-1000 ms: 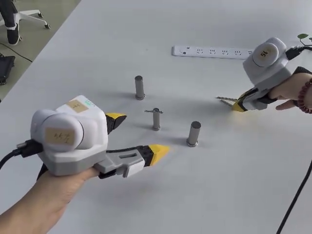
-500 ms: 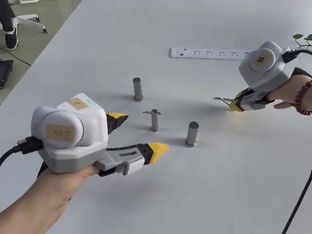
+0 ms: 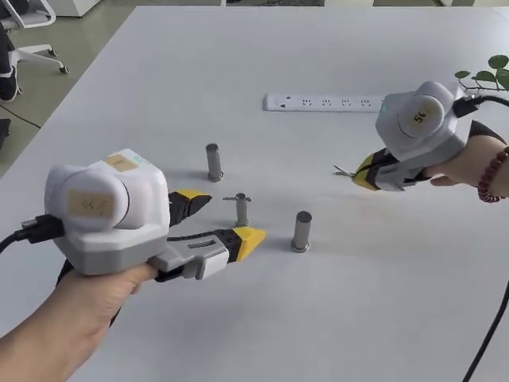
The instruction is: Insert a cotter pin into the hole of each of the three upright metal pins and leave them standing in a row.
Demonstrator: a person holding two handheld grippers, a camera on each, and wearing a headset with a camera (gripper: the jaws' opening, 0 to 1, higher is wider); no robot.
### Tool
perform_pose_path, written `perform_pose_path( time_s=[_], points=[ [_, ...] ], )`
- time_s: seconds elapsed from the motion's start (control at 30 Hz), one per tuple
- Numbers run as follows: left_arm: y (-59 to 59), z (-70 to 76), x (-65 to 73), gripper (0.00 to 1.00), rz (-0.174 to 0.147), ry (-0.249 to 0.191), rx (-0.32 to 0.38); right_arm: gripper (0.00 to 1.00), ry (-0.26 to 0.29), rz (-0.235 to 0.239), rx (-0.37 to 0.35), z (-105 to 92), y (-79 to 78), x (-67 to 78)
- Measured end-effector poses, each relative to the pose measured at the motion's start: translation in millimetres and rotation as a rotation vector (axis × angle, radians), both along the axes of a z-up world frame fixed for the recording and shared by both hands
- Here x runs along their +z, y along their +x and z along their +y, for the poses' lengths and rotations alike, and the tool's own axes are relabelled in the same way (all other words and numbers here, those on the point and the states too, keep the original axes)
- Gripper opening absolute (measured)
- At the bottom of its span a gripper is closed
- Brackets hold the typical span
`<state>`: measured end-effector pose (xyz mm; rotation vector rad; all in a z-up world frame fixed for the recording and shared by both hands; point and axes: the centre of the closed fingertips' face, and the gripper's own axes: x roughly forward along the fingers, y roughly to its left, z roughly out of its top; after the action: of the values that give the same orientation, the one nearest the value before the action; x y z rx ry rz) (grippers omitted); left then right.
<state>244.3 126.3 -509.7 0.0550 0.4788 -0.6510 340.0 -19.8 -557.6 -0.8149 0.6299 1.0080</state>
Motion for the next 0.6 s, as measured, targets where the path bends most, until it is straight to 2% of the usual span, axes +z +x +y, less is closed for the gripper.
perform_pose_path(
  time_s=[0.07,0.1,0.23,0.33,0.4,0.6],
  points=[
    [1.3,-2.6,2.5,0.49,-0.002,0.002,-0.007,0.00,-0.001,-0.024,0.040,3.8,3.9,2.6],
    [1.9,-4.7,4.4,0.48,0.000,0.003,-0.013,0.00,-0.003,-0.045,0.074,8.2,1.4,6.6],
    [6.7,-11.9,9.3,0.46,0.009,-0.009,-0.026,0.00,0.010,-0.066,0.134,22.8,-14.0,18.8],
    [7.8,-15.2,6.8,0.40,0.028,0.010,-0.041,0.00,0.008,-0.050,0.144,28.7,-21.7,21.9],
    [8.5,-19.6,5.6,0.38,0.051,-0.005,-0.043,0.00,0.024,-0.058,0.169,36.2,-27.9,27.5],
    [10.9,-24.9,6.8,0.35,0.070,-0.015,-0.052,0.00,0.050,-0.067,0.212,48.7,-40.8,36.3]
  ],
)
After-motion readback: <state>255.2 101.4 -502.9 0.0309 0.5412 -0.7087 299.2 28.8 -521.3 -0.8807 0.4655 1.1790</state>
